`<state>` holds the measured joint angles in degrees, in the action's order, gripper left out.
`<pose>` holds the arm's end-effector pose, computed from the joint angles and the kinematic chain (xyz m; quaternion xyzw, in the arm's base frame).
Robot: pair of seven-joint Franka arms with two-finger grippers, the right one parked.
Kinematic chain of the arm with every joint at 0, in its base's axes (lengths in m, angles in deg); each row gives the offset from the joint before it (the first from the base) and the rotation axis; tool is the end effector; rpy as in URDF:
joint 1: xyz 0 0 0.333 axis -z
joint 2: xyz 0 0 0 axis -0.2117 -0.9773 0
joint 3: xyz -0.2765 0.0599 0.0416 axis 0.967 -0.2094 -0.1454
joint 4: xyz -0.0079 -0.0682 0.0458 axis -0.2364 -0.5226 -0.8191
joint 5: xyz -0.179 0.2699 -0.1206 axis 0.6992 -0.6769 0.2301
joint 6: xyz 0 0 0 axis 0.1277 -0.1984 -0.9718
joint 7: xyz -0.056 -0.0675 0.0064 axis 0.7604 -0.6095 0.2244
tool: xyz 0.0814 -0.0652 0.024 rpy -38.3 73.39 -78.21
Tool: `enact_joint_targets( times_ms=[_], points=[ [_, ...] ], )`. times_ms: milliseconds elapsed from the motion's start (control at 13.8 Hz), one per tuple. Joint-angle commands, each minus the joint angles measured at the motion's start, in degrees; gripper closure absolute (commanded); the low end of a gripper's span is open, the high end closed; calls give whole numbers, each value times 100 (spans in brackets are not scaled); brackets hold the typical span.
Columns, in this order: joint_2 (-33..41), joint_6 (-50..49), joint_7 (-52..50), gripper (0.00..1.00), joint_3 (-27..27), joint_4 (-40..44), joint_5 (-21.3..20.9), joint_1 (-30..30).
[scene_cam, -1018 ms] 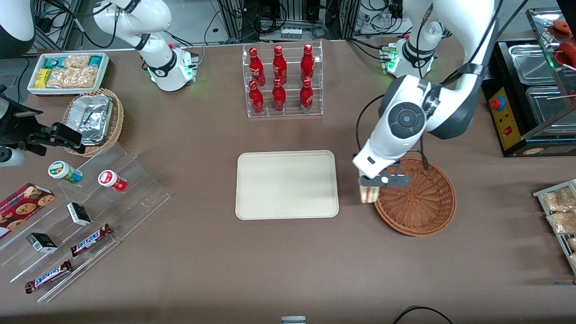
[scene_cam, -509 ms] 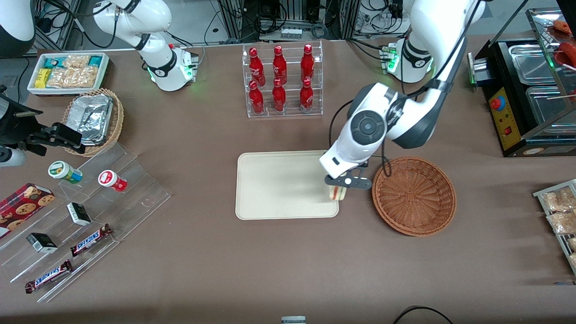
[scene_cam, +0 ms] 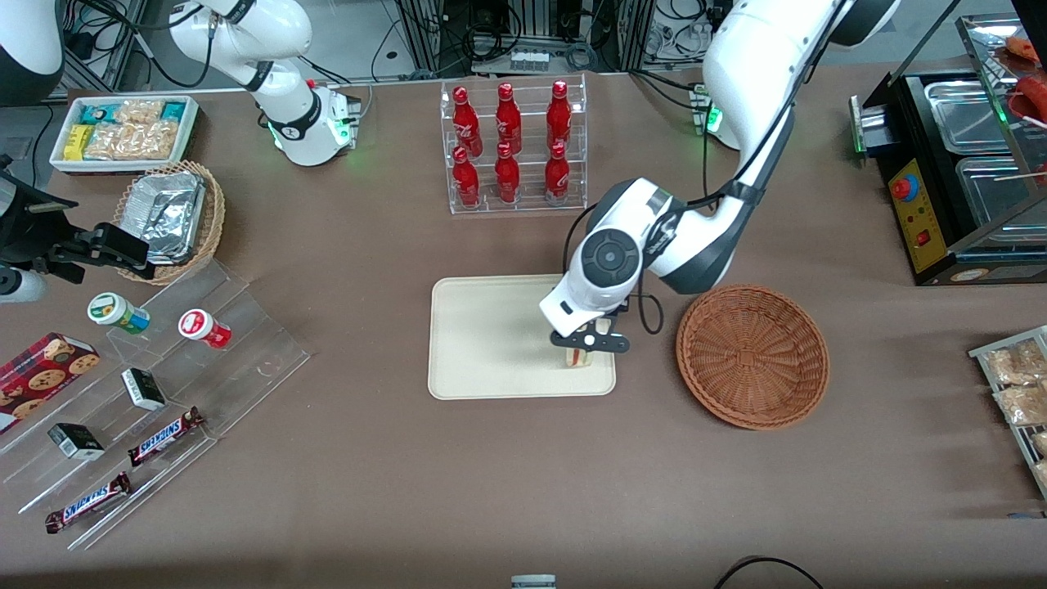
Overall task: Place sandwich from basket to tray
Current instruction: 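Lift the sandwich and carry it with the left gripper over the tray, then lower the sandwich onto the tray and open the left gripper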
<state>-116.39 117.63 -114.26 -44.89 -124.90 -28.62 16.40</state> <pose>0.4966 -0.3894 0.3034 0.9934 -0.0632 -0.0955 0.0101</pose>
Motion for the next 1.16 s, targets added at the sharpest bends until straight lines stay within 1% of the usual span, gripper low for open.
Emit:
enact_joint_targets(
  times_ms=[0,145,436,655,800,1018,1091],
  points=[
    [-461,-96,-207,100,-36,560,-19,152],
    [-663,8,-409,100,-54,710,-28,231],
    [-831,316,-568,100,-80,720,-45,328],
    [-945,413,-796,100,-80,719,-291,390],
    [-998,571,-832,100,-71,711,-335,398],
    [-1016,572,-806,34,-80,711,-353,407],
    [-1025,572,-788,11,-80,711,-370,416]
  ],
)
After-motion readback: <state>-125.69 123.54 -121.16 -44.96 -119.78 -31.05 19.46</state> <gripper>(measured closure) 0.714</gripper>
